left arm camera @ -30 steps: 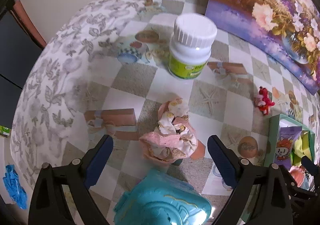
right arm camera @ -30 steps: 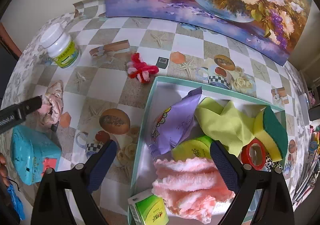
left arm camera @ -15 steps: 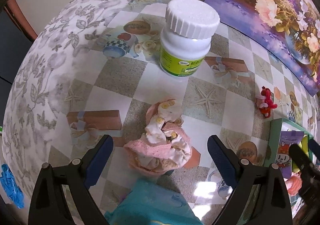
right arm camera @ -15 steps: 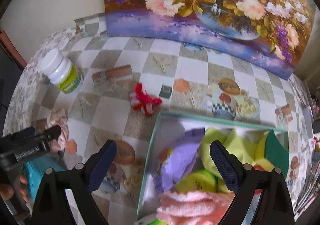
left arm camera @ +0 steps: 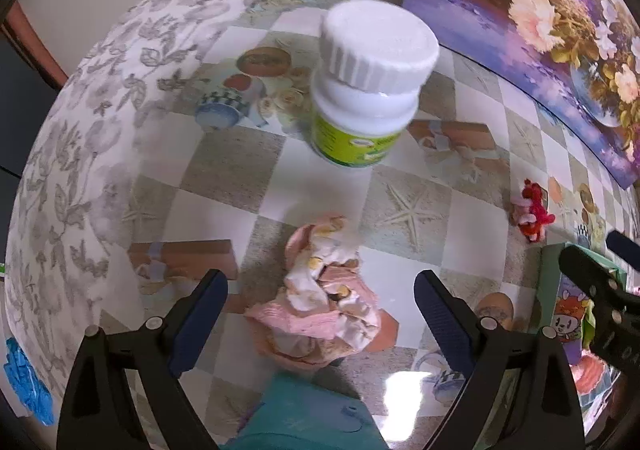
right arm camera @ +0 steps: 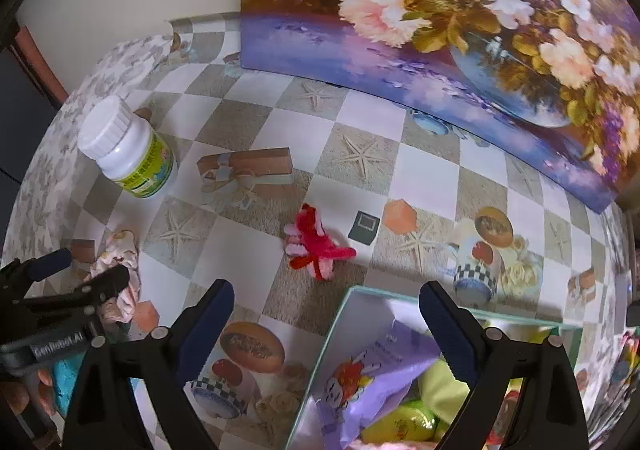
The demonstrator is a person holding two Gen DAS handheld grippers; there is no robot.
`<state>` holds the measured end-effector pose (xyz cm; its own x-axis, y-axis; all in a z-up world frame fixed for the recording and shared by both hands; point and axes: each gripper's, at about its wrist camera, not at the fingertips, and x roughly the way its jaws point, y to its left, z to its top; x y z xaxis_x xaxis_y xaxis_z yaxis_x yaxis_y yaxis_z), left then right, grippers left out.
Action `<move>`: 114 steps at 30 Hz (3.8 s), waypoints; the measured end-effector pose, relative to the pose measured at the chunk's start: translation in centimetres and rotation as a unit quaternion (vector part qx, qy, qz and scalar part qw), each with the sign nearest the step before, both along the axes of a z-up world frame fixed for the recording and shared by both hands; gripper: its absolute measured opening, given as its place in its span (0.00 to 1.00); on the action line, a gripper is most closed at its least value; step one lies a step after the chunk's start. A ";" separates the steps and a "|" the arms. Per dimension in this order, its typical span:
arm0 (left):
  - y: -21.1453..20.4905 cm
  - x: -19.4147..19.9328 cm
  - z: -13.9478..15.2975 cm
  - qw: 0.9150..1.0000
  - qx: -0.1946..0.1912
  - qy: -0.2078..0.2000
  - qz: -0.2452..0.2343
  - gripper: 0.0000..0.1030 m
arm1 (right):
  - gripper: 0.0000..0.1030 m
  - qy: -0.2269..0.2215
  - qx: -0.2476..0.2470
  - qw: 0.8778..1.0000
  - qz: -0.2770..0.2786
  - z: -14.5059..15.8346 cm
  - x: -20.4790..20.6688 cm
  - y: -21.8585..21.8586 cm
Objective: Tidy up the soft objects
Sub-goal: 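Grasp the pink-white cloth bundle with the left gripper while the right gripper grasps the red fuzzy toy, then carry the cloth bundle and red toy over the tray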
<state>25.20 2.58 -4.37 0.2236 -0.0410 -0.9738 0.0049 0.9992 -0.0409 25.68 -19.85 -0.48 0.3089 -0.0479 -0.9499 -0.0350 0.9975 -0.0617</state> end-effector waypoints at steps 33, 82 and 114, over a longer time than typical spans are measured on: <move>-4.8 1.1 -2.8 0.990 0.070 0.062 -0.103 0.43 | 0.41 0.086 -0.030 0.994 0.064 -5.1 5.1 2.5; -11.9 -9.8 7.2 0.984 0.019 -0.095 -0.148 0.27 | 0.30 -0.047 0.035 0.996 -0.061 4.9 -13.1 -3.9; -20.8 -16.2 5.1 0.967 -0.058 -0.079 -0.234 0.27 | 0.30 0.000 0.076 0.976 -0.202 1.0 -21.0 -13.6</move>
<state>9.05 -18.21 0.74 0.2990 -0.2813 -0.9119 0.4711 0.8745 -0.1153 4.64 -33.40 0.57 0.2945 -0.0254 -0.9553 0.3635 0.9275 0.0874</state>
